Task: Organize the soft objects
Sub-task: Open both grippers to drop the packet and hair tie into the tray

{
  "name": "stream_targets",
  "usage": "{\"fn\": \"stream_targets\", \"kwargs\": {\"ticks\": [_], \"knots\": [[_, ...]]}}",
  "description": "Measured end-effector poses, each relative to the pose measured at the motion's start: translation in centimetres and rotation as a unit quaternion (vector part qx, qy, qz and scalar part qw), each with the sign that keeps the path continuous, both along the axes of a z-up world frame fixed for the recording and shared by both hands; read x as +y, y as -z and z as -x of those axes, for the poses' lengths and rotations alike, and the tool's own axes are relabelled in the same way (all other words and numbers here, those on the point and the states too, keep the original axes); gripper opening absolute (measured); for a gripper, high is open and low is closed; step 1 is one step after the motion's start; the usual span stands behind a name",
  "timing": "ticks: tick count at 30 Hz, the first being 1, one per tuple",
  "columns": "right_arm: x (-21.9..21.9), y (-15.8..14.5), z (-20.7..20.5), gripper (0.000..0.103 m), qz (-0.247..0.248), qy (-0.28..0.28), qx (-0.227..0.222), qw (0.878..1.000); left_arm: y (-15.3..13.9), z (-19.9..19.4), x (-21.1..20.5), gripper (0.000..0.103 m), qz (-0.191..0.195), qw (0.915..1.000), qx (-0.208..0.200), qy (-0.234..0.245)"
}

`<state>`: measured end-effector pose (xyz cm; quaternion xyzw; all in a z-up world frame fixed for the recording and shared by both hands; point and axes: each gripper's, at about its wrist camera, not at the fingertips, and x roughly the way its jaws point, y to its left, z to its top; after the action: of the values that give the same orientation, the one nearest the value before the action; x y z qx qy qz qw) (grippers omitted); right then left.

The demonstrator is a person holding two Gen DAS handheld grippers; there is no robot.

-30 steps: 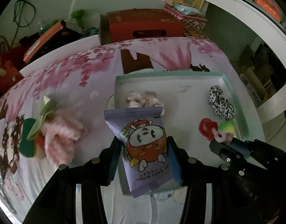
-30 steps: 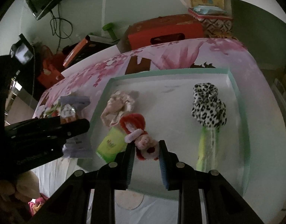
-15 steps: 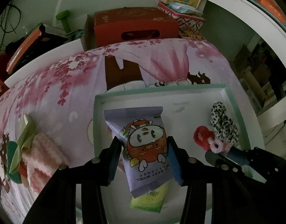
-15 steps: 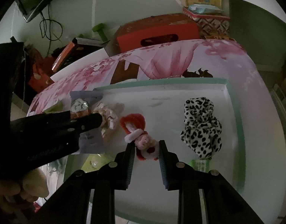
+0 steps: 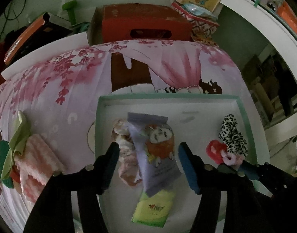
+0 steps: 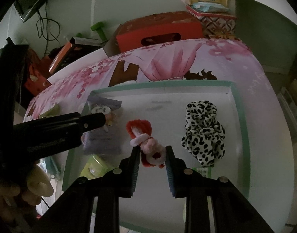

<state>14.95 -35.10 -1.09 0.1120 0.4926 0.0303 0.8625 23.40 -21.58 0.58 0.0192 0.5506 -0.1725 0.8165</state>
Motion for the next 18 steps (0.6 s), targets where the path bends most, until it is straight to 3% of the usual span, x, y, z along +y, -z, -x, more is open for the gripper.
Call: {"fn": "stream_targets", "kwargs": {"ticks": [4,6,16,18], "knots": [[0.2,-0.6,0.2,0.035,0.003,-0.001,0.001,1.0,-0.6,0.4,0.5,0.067,0.005,1.0,-0.002,-0.001],[0.4,-1.1,0.5,0.044,0.007,-0.001,-0.001,1.0,-1.0,0.6,0.8,0.081,0.001,1.0,-0.005,-0.001],[2.0,-3.1,2.3,0.07,0.03,-0.004,-0.001,1.0,-2.4,2.5,4.4,0.088,-0.043,0.9978,-0.025,-0.044],[2.4,-3.2,2.7,0.074,0.035,-0.003,0.003,0.999,-2.6,2.9,5.1,0.097,-0.049,0.9971,-0.027,-0.051]]}}
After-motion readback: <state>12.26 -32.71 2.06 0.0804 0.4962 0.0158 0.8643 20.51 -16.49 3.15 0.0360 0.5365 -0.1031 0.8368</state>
